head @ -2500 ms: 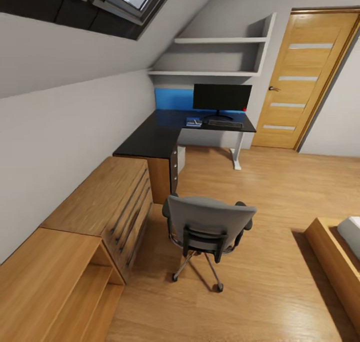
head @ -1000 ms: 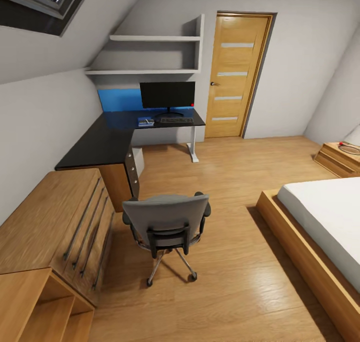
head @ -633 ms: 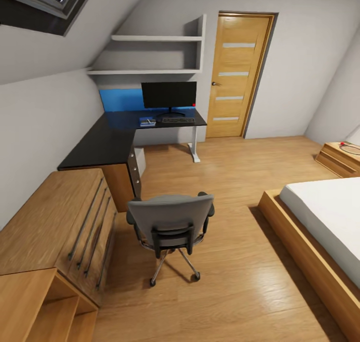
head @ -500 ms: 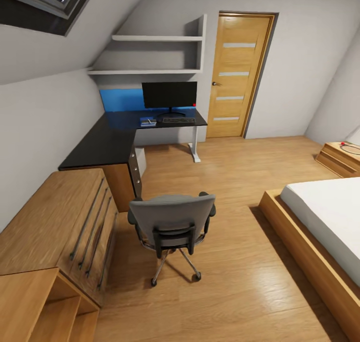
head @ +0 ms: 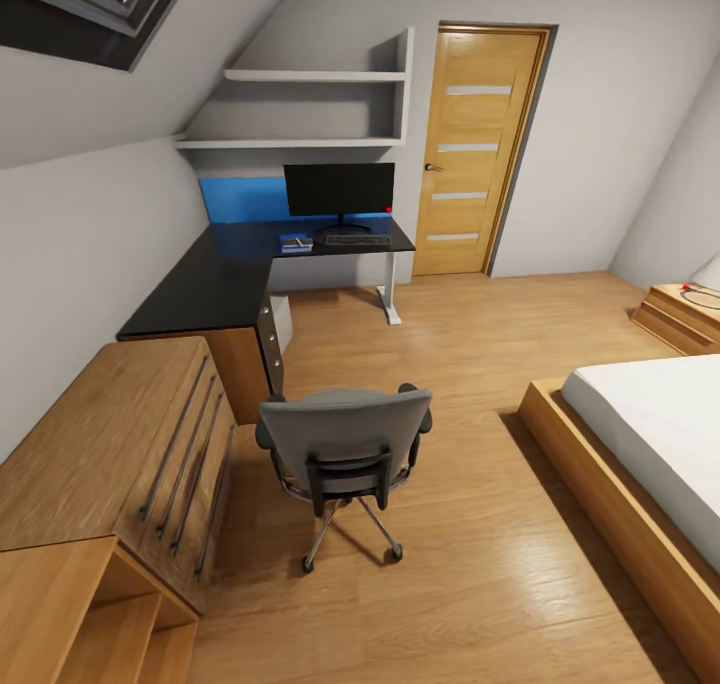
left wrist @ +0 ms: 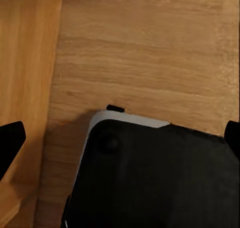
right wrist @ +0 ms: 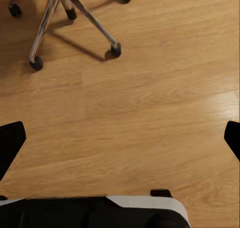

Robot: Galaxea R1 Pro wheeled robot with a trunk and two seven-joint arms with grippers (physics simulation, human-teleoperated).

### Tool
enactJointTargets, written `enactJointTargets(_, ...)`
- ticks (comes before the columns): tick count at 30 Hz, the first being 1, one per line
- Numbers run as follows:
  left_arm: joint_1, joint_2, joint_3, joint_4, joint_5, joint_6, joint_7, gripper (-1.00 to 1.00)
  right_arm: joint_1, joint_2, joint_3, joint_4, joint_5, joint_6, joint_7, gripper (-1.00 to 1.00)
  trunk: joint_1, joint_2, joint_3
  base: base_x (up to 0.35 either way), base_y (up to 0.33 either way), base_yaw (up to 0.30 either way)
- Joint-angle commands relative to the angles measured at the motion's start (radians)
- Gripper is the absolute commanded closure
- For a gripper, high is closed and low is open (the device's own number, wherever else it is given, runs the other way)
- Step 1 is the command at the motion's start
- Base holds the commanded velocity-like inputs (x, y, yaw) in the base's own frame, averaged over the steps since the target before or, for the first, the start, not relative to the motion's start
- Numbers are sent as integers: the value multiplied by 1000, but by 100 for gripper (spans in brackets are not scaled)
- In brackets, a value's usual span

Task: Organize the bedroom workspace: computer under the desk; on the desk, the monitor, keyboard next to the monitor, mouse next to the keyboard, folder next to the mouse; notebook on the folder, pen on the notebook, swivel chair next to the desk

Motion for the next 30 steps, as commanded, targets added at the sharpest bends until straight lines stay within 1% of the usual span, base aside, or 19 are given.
enactJointTargets(1,-3,-7,-6,-39,6,32,43,-100,-29,1,6,-8,-2,1,-11,-100,4,-9,-5,0,0,0)
enactJointTargets(2,-32,-32,-6,-95,3,82,91,-100,-99,3,6,-13,-3,31,-13,-100,8,-16,-8,0,0,0)
enactJointTargets(3,-44,-38,-6,-104,2,90,99,-100,-117,4,6,-14,-3,46,-13,-100,12,-23,-11,0,0,0)
enactJointTargets(4,-70,-48,-6,-118,2,106,112,-100,-154,6,6,-14,-3,87,-14,-100,16,-30,-15,0,0,0)
enactJointTargets(5,-85,-53,-6,-124,1,113,116,-100,-174,6,6,-14,-3,113,-15,-100,20,-37,-18,0,0,0)
enactJointTargets(6,-117,-64,-6,-131,1,129,124,-100,-215,7,6,-13,-3,177,-16,-100,23,-44,-21,0,0,0)
enactJointTargets(7,-133,-69,-6,-133,1,139,126,-100,-236,7,6,-13,-3,214,-17,-100,27,-51,-24,0,0,0)
enactJointTargets(9,-196,-86,-6,-139,2,189,133,-100,-311,6,6,-14,-3,348,-19,-100,35,-65,-30,0,0,0)
enactJointTargets(12,-239,-95,-6,-139,4,232,135,-100,-359,5,4,-12,-4,414,-20,-100,46,-86,-40,0,0,0)
enactJointTargets(14,-247,-97,-6,-131,5,239,135,-100,-368,5,4,-9,-4,422,-20,-100,54,-100,-46,0,0,0)
enactJointTargets(17,-257,-95,-8,-57,4,234,134,-100,-379,9,7,13,-5,410,-20,-100,66,-121,-55,0,0,0)
enactJointTargets(18,-259,-93,-8,-34,3,213,133,-100,-381,8,6,27,-7,387,-20,-100,69,-128,-58,0,0,0)
enactJointTargets(19,-260,-94,-8,-9,2,150,130,-100,-383,1,3,67,-13,345,-20,-100,73,-135,-62,0,0,0)
enactJointTargets(23,-261,-94,-9,-3,2,134,129,-100,-382,1,7,119,-12,324,-16,-100,89,-163,-74,0,0,0)
enactJointTargets(26,-261,-94,-9,-2,2,132,128,-100,-381,5,10,136,-12,283,-14,-100,100,-184,-83,0,0,0)
enactJointTargets(30,-261,-95,-9,-2,1,130,128,-100,-380,8,10,139,-12,269,-14,-100,115,-212,-96,0,0,0)
